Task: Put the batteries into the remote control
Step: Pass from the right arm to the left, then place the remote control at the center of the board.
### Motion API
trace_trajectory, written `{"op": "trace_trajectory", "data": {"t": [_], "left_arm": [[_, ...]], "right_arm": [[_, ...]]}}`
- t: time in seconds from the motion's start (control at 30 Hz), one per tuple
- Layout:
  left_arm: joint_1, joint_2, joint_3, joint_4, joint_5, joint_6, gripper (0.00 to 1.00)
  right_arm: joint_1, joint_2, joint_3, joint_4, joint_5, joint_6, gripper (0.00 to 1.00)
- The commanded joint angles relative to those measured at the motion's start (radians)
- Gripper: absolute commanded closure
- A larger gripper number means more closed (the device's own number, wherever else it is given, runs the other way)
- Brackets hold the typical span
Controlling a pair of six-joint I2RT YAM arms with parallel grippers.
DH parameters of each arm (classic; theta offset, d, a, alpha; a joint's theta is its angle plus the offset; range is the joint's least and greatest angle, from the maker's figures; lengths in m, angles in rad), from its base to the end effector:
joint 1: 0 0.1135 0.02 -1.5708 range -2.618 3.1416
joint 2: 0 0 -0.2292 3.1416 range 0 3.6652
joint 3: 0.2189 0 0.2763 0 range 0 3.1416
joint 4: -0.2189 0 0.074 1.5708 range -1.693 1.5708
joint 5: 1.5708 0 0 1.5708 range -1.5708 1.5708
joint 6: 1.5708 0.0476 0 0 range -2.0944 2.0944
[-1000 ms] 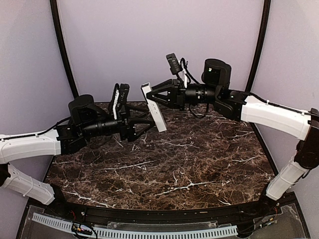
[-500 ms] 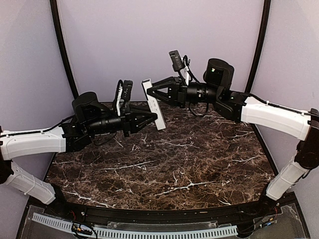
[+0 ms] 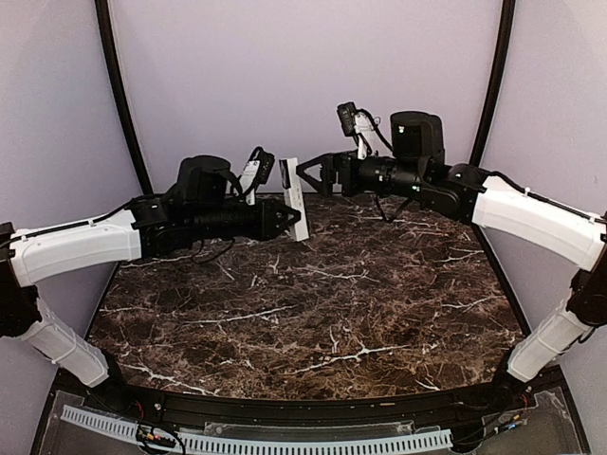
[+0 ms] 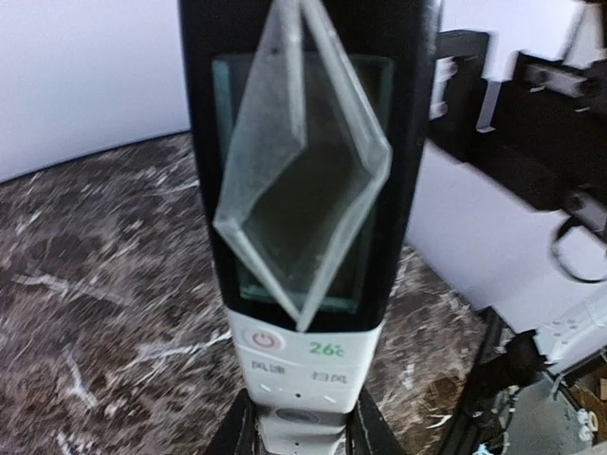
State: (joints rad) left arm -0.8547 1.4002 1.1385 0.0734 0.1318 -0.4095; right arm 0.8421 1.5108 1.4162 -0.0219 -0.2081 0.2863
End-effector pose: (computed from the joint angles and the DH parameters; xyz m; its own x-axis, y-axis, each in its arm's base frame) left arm 0.2422 -0.2879 0.3049 -0.4442 -0.0908 -0.8913 0.7148 0.5638 -0.4137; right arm 0.2591 0.3051 0.3625 -0.3190 0.0576 -0.9460 -0.8095 0.5027 0.3035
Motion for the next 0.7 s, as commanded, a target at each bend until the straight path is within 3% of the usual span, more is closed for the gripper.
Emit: {"op": "trace_trajectory", "data": {"t": [0.0, 0.2, 0.67], "left_arm": [[0.016, 0.136, 0.103, -0.505, -0.246, -0.112, 1.0], [0.048, 0.275, 0.089, -0.589, -0.209, -0.23, 1.0], [0.112, 0.522, 0.153, -0.69, -0.152, -0.268, 1.0]], "right_arm": [[-0.019, 0.034, 0.064, -0.398, 0.506, 0.019, 0.01], [-0.03, 0.046, 0.008, -0.517, 0.562, 0.081, 0.01], [-0.047, 0.053, -0.069, -0.564, 0.572, 0.122, 0.01]]}}
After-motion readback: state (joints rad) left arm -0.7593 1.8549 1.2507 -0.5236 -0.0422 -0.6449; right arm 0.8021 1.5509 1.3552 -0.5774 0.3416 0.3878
